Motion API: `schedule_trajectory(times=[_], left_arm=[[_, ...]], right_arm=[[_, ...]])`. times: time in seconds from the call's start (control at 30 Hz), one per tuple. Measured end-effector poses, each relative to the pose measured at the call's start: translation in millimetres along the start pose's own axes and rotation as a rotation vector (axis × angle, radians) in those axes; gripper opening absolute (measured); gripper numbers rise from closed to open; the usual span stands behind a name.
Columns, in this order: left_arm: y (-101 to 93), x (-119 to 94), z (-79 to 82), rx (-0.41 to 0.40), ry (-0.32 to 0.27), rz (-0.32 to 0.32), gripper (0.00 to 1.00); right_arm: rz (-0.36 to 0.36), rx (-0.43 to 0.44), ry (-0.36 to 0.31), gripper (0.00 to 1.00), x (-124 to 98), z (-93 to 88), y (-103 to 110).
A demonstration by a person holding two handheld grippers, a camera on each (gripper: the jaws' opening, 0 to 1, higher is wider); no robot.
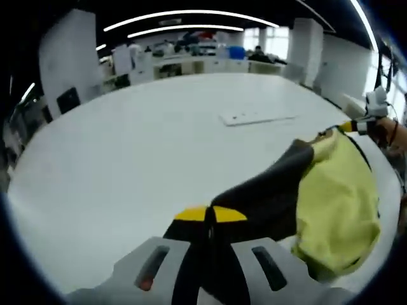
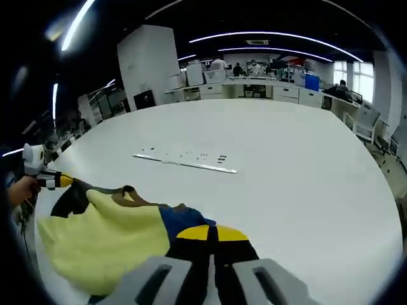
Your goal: Fold the garment on the visible template until the final outline fits inside the template.
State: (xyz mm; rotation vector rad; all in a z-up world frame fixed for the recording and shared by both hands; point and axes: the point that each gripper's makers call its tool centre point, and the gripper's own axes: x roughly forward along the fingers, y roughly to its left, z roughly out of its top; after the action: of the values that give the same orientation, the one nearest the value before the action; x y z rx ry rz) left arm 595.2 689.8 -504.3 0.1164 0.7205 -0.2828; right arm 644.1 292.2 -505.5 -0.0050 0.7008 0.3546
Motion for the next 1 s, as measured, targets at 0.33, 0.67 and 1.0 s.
schedule_trajectory(times=[0.33,0.67,1.0], left_arm=[[3.3,23.1,-12.8,0.028,0.080,0.020,0.00],[12.8,18.2,-7.7,0.026,0.043,0.058,0.05],[-0.2,-13.8,14.5,-0.007,-0.119,-0.020,0.47]], right_arm=[[0.008,0.026,0.009,0.00,11.0,0.2,3.2],[-0.009,0.031,0.002,0.00,7.6,4.2,1.4],[0.017,0.037,-0.032,0.45,-16.8,19.0,21.7]])
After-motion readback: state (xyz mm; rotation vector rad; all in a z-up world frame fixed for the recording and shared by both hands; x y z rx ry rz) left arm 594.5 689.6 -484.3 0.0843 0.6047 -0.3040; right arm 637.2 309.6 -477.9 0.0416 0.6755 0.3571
